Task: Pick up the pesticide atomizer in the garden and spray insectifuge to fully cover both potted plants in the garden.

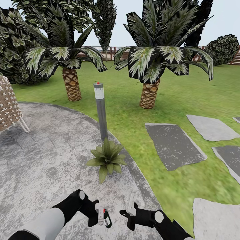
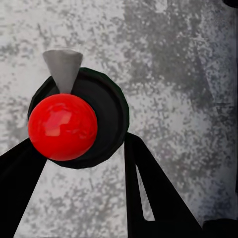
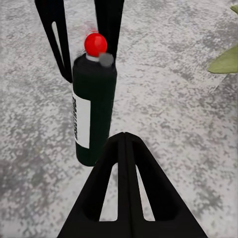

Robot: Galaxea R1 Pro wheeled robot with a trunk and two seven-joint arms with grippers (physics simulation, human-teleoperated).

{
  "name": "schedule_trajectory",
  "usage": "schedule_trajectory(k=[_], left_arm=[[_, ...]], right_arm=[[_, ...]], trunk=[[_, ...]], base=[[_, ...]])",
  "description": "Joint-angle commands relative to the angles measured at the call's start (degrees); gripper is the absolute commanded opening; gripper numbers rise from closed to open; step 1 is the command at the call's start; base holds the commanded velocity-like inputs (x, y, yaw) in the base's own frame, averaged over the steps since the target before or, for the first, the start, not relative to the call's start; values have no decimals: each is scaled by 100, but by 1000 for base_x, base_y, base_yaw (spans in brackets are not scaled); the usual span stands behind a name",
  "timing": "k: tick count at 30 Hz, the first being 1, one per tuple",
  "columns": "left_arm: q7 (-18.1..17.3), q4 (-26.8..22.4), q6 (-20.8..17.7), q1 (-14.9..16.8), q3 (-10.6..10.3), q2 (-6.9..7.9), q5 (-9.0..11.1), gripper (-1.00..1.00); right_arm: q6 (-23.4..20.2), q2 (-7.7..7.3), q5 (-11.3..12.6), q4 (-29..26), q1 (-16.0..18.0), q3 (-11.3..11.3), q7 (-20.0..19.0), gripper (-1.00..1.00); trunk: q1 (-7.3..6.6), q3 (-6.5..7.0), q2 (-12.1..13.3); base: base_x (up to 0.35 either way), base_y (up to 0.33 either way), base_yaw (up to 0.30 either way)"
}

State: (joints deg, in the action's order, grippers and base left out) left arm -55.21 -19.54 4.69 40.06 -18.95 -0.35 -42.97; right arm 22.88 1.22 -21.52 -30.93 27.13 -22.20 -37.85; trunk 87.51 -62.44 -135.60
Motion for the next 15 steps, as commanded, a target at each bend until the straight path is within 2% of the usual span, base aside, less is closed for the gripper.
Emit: schedule_trajectory(k=[1, 8, 15], left_arm=[[-8, -6, 49, 0, 6, -25, -60, -100], [1, -6, 33, -8, -117, -238, -71, -100], [1, -6, 32, -7, -160, -389, -71, -100]], right_arm=[[32, 1, -52, -2, 2, 5, 6, -100], [34, 1, -46, -10, 2, 5, 6, -100], [38, 1, -50, -10, 2, 5, 6, -100]], trunk=[[-1, -5, -2], [-1, -5, -2], [-1, -5, -2]], base=[[0, 0, 0], [0, 0, 0], [0, 0, 0]])
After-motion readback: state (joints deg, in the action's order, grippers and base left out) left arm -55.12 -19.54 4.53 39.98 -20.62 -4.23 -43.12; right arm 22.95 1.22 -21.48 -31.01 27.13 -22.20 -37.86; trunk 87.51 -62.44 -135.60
